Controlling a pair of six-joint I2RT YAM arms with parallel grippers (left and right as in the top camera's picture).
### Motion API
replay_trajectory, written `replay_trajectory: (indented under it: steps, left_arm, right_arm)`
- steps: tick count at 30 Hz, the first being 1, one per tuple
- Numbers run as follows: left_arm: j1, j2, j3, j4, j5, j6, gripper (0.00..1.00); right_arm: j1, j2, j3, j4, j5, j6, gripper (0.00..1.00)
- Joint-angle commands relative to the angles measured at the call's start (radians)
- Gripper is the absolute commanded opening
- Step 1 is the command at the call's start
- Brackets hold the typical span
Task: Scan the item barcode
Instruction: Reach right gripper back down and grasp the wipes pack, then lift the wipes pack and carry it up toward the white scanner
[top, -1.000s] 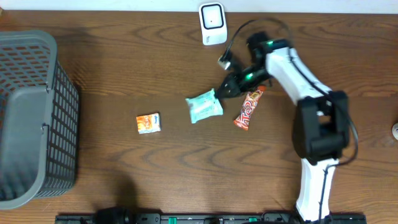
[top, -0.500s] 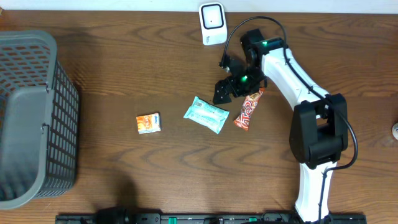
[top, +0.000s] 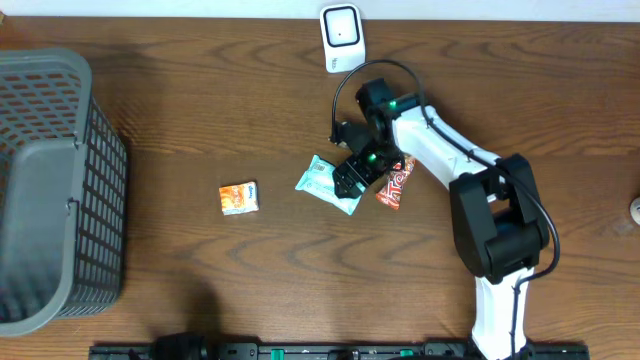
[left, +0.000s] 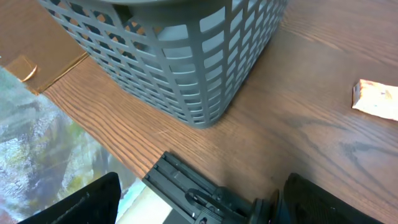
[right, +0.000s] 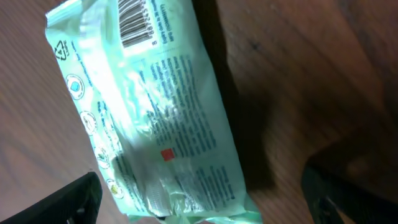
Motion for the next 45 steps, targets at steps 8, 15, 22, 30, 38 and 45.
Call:
replay_trajectory:
  steps: [8,15,22,30,38,45]
  left_arm:
    - [0.003,0.000,0.001,-0.078,-0.010,0.001,0.84]
    - [0.003,0.000,0.001,-0.078,-0.010,0.001,0.84]
    - [0.003,0.000,0.001,-0.078,-0.010,0.001,0.84]
    - [0.003,0.000,0.001,-0.078,-0.010,0.001,0.84]
    - [0.003,0.000,0.001,-0.078,-0.010,0.001,0.84]
    - [0.003,0.000,0.001,-0.078,-0.010,0.001,0.84]
  right_arm:
    - [0.036,0.066,-0.137,0.087,0.003,-0.023,0.99]
    - [0.066,0.107,-0.149,0.065,-0.042,-0.023,0.68]
    - [0.099,0.171,-0.148,0.057,-0.001,-0.008,0.01]
    - [0.048,0.083,0.005,-0.124,0.008,0.019,0.01]
    - [0.034,-0.138,0.139,-0.196,0.006,-0.018,0.01]
    - [0.038,-0.340,0.139,-0.187,-0.066,-0.108,0.01]
